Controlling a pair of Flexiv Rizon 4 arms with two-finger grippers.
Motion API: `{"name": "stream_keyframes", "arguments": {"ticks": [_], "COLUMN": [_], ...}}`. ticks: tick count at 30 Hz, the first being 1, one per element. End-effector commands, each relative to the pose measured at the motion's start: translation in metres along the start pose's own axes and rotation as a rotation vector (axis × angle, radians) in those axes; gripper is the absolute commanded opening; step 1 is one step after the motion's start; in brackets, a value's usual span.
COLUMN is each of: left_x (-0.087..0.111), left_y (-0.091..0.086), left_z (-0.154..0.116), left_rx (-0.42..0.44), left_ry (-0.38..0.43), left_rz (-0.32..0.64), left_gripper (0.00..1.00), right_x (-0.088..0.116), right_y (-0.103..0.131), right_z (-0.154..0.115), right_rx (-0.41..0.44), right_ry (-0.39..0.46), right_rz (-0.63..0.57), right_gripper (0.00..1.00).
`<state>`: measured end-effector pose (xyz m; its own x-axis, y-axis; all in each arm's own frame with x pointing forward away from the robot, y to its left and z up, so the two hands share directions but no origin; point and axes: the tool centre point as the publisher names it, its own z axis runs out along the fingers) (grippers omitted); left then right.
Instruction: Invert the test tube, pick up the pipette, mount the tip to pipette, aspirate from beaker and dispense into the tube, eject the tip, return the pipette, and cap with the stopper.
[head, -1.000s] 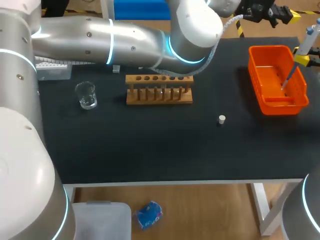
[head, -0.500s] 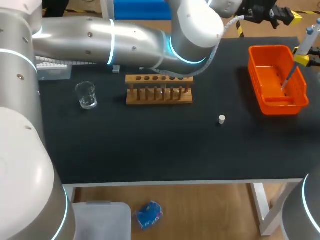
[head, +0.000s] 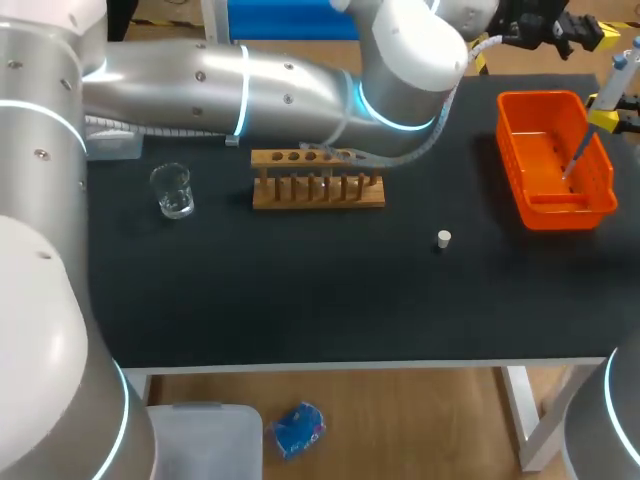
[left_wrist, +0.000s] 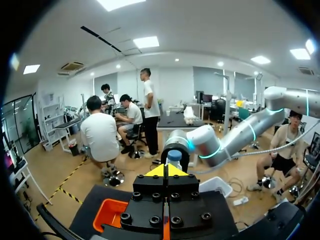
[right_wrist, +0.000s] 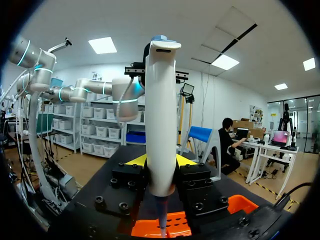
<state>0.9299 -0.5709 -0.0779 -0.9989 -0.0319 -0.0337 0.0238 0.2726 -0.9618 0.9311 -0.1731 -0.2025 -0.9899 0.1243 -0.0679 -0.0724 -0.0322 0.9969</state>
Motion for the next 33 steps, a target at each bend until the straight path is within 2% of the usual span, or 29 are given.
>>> {"name": "stream_keyframes", "arguments": {"ticks": [1, 8, 33], "left_x": [0.002, 0.002, 0.001], "left_y": [0.005, 0.011, 0.018], "left_z": [0.005, 0.010, 0.019], "left_rx": [0.098, 0.139, 0.142], "left_ry": [0.005, 0.024, 0.035], "left_rz": [0.004, 0.004, 0.018], "left_gripper": [0.00, 0.00, 0.00], "right_x": [0.000, 0.000, 0.000], "right_y": [0.000, 0.000, 0.000], "right_z": [-0.001, -0.001, -0.001], "right_rx": [0.000, 0.000, 0.000], "right_ry": [0.002, 0.002, 0.002], "right_rz": [-0.001, -0.001, -0.001], "right_gripper": [0.00, 0.00, 0.00]}}
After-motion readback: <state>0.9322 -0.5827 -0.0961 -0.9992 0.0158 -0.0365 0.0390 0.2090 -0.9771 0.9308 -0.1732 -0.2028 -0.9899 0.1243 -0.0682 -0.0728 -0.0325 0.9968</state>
